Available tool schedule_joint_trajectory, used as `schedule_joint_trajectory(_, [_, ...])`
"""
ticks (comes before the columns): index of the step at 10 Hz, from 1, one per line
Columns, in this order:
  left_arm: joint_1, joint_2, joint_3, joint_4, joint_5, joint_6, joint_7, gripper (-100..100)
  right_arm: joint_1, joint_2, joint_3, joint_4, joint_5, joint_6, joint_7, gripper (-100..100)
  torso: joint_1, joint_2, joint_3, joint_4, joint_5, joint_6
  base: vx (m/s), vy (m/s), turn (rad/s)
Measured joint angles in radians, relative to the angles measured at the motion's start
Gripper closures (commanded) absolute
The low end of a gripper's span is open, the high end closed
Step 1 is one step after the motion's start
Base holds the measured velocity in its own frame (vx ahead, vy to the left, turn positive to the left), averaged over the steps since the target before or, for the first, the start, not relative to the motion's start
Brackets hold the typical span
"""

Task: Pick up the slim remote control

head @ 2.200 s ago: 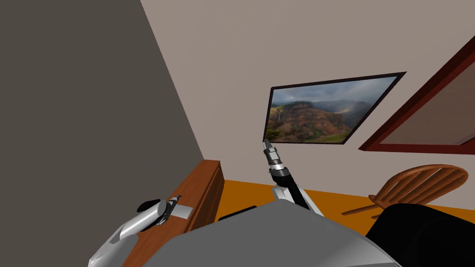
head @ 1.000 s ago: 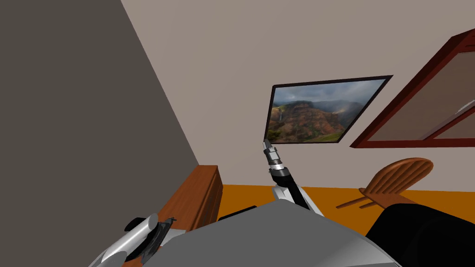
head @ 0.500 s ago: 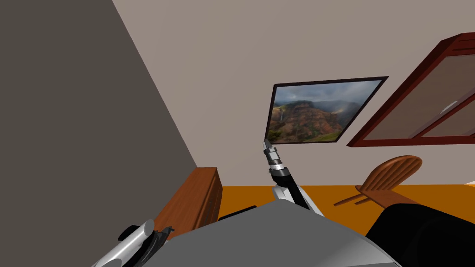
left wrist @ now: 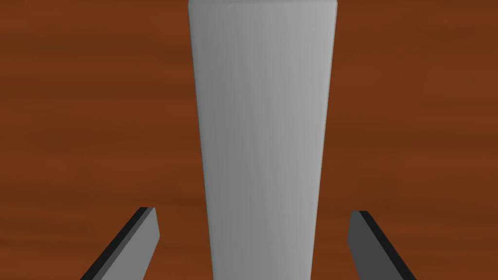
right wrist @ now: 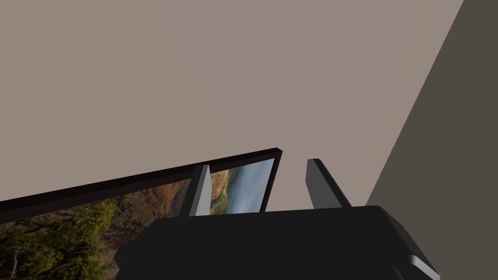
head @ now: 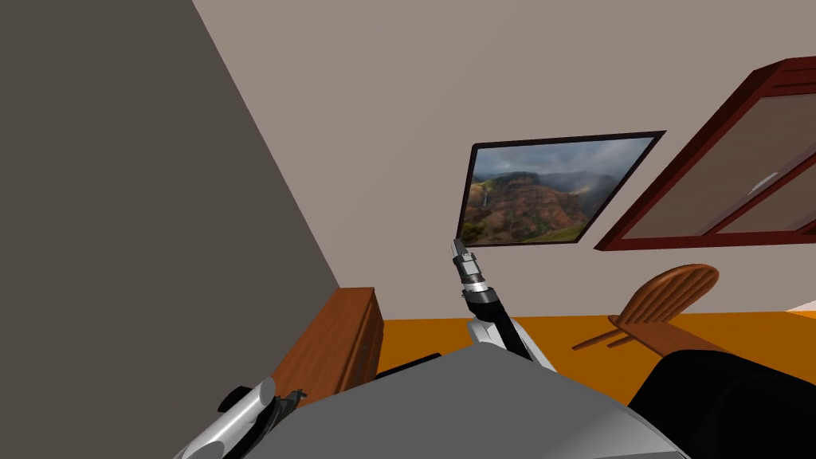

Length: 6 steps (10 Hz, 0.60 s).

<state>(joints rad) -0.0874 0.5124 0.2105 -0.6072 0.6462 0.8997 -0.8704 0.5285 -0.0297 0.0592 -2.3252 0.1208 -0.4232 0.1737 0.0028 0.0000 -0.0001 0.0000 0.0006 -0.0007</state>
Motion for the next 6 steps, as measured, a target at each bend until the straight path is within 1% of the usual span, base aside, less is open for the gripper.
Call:
schedule_joint_trajectory(1, [-0.001,-0.002,-0.001,0.003,-0.001,-0.005,0.001,100,0.000,0.000,0.000,0.000,0.000,0.000,0.000,0,-0.002,0.000,0.000,0.000,0.000,0.000,-0.001,0.006,0.005])
schedule_joint_trajectory(5, [0.000,-0.001,-0.001,0.003,-0.001,-0.004,0.001,100,0.000,0.000,0.000,0.000,0.000,0.000,0.000,0,-0.003,-0.001,0.000,0.000,0.000,0.001,0.000,0.000,0.000])
schedule_joint_trajectory(6, [0.000,-0.001,-0.001,0.003,-0.001,-0.004,0.001,0,0.000,0.000,0.000,0.000,0.000,0.000,0.000,0,-0.003,-0.001,0.000,0.000,0.000,0.001,0.000,0.000,0.000])
